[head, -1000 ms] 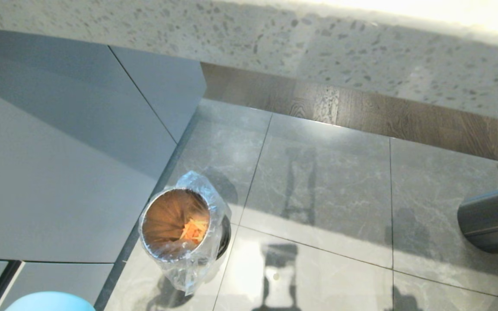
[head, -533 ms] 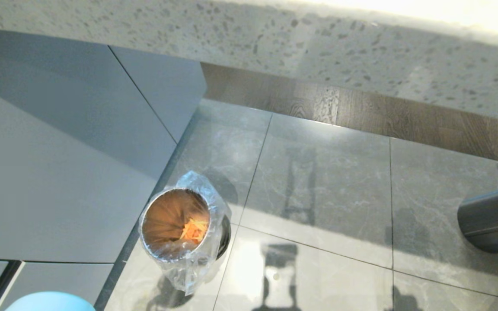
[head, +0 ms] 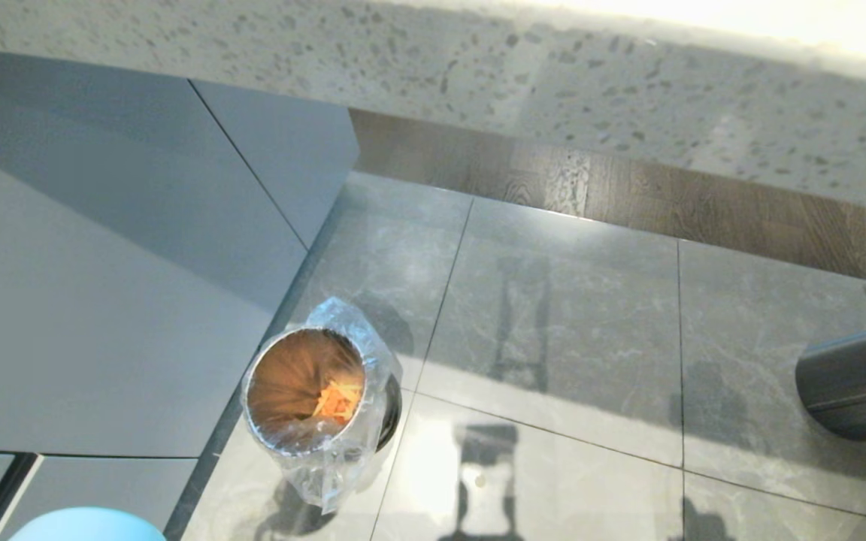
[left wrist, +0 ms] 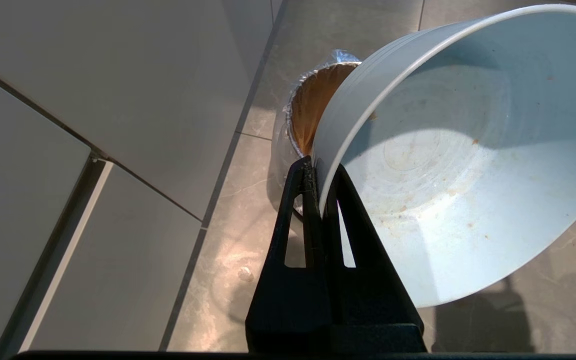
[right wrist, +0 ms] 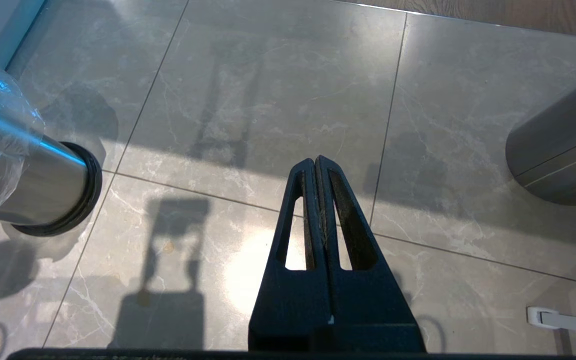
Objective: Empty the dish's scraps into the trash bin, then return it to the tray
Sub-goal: Put the bowl back to the table
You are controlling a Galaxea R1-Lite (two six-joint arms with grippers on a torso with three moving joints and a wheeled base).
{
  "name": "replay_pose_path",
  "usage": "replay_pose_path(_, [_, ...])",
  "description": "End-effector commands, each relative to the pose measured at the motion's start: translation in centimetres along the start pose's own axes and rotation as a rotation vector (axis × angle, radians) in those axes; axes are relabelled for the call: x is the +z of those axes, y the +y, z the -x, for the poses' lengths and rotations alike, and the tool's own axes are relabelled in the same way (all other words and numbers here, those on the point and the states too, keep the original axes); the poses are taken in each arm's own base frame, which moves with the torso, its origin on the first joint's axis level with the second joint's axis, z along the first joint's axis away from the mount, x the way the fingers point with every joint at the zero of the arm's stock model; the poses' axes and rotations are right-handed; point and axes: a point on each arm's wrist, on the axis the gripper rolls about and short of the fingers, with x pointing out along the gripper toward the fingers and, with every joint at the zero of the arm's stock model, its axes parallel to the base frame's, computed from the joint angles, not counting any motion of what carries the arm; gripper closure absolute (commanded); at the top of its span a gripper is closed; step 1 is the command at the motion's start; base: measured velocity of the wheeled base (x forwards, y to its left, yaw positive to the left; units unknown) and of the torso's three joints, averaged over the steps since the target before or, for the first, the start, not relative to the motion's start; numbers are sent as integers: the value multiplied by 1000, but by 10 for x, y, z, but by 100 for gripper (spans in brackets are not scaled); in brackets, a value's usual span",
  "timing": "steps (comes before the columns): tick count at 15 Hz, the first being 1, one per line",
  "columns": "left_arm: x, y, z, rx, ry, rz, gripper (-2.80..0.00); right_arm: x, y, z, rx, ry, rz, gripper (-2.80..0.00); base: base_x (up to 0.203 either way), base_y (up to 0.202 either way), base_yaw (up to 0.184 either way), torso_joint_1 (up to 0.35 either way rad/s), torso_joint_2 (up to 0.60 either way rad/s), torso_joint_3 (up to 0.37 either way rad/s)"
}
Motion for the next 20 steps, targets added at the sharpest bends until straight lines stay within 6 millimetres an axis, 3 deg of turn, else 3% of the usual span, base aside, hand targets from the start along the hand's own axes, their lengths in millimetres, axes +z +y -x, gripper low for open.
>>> replay_pose_path(1, [0,0,0,0,0,0,0,0,0,0,0,0,-1,0,0,0,0,0,0,0])
replay_pose_path(20, [0,0,0,0,-1,0,0,0,0,0,0,-1,-1,0,0,0,0,0,0,0])
